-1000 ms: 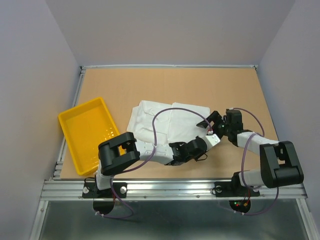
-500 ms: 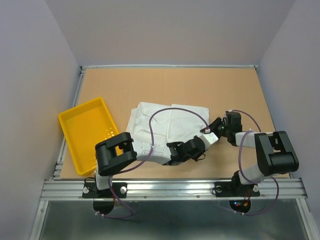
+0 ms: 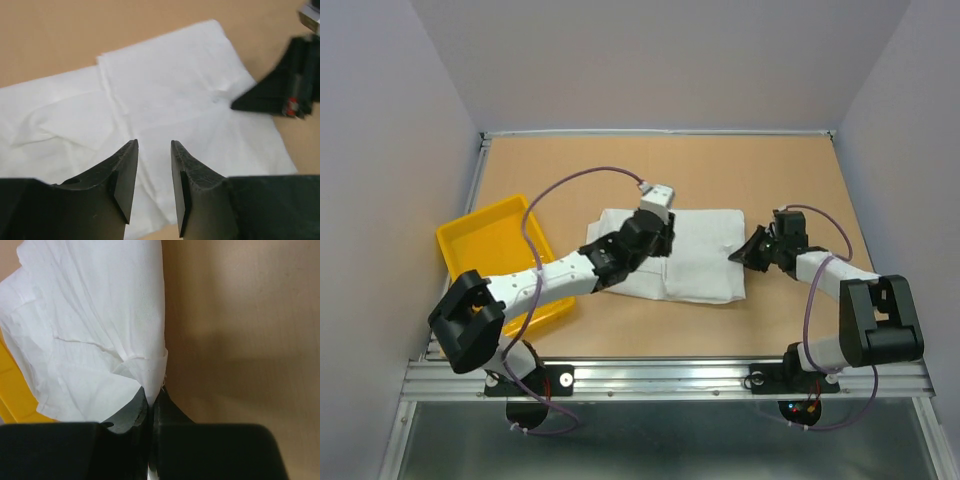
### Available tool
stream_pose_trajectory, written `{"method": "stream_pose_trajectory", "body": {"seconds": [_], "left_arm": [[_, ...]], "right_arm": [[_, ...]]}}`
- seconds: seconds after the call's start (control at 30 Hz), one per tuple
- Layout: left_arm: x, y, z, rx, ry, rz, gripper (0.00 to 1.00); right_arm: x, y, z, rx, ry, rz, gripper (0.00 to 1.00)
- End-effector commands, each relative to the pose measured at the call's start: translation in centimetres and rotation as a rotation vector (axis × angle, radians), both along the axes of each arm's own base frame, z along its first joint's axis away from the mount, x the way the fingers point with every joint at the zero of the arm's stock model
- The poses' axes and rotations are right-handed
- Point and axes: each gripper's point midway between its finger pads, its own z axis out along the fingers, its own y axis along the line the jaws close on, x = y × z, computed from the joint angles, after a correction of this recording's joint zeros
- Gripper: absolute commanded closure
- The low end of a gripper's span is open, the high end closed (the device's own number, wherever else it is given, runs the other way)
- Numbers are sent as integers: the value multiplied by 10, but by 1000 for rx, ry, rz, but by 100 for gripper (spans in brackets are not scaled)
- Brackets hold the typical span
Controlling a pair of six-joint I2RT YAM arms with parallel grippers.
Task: Fold and stack the long sleeve shirts
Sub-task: Fold the shirt
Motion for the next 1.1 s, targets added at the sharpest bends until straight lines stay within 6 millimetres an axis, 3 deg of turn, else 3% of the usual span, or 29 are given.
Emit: {"method": "stream_pose_trajectory", "body": {"seconds": [0.0,0.03,0.17,0.33,0.57,0.73,0.87,1.03,1.07], "left_arm": [[35,76,-25,9,105,263,56],[50,98,-28,-22,129,354,56],[63,138,-56,-54,224,481,56],[69,160,-105,-32,364,553,56],[66,150,-131,-36,440,520,56],[64,141,-143,-45,484,493,83],[56,129,-148,-77,519,453,89],[45,112,-148,-110,546,406,90],[44,110,-148,-115,547,403,90]], "right_arm": [[7,-15,17,-113,-6,28,99],[14,-18,26,-131,-27,24,99],[18,-28,44,-212,-38,36,100],[29,-35,66,-269,-62,57,99],[40,-46,89,-362,-78,92,99],[47,-50,108,-405,-97,107,99],[52,-49,123,-435,-111,122,99],[53,-41,127,-534,-79,159,99],[55,-47,128,-590,-71,138,99]]}}
